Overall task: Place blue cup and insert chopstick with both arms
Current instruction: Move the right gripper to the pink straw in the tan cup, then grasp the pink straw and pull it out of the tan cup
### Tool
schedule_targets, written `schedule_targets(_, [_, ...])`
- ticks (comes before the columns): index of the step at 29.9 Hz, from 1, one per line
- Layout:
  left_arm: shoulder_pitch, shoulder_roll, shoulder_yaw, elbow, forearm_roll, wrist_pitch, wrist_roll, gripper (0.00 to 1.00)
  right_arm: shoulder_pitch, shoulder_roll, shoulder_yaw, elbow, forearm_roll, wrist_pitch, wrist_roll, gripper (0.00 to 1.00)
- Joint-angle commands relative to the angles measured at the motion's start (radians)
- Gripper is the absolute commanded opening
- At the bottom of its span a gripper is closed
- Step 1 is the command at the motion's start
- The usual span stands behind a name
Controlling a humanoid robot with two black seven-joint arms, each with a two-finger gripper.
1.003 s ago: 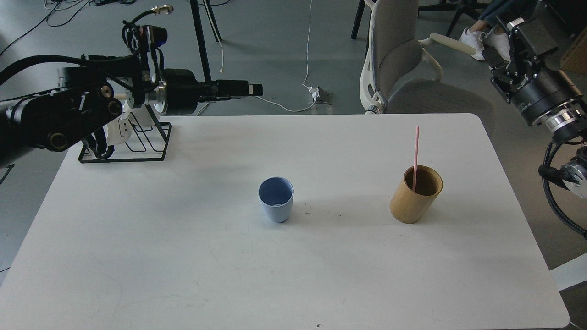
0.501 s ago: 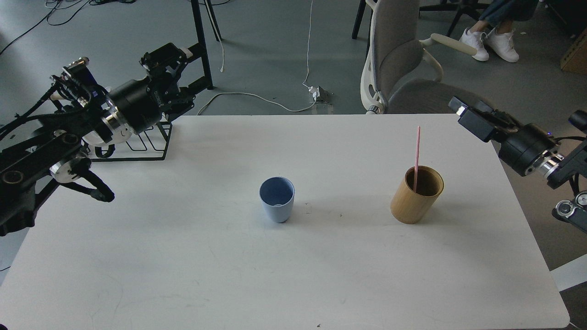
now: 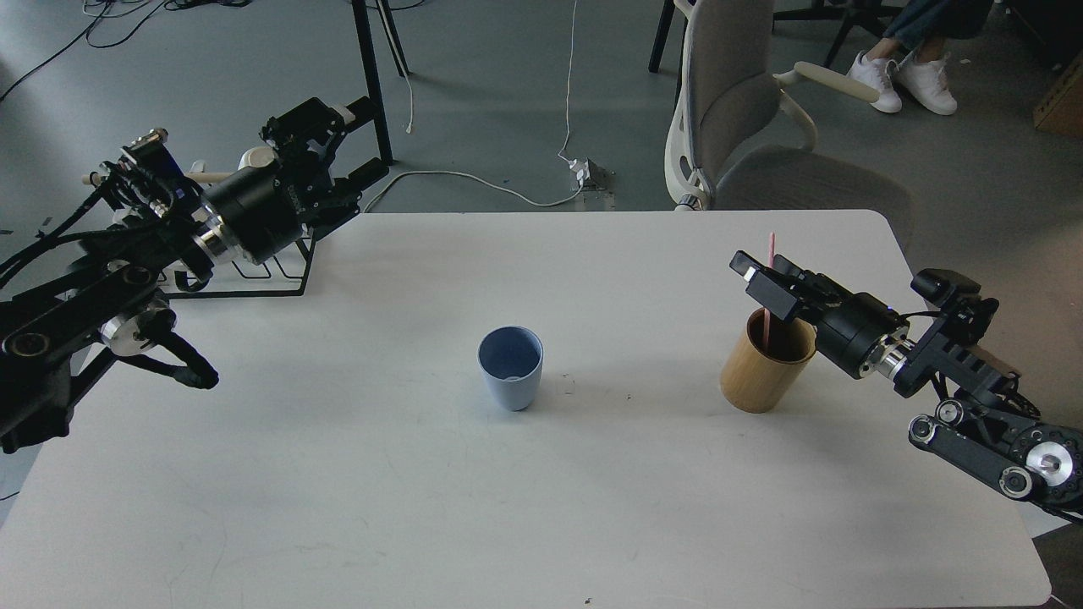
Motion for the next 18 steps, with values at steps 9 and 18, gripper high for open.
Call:
schedule_targets(9, [0.009,-0.006,-0.026,0.002,-0.017,-0.004,0.000,0.91,0.001,-0.012,-0.007,-0.002,-0.001,-0.001,0.000,0.41])
schedule_targets(18, [0.044,-0.006,-0.097,0.002,-0.044,-0.030,0.000,0.92,0.001,-0.021,-0.007,-0.004,-0.037,-0.010,0.000,0.19])
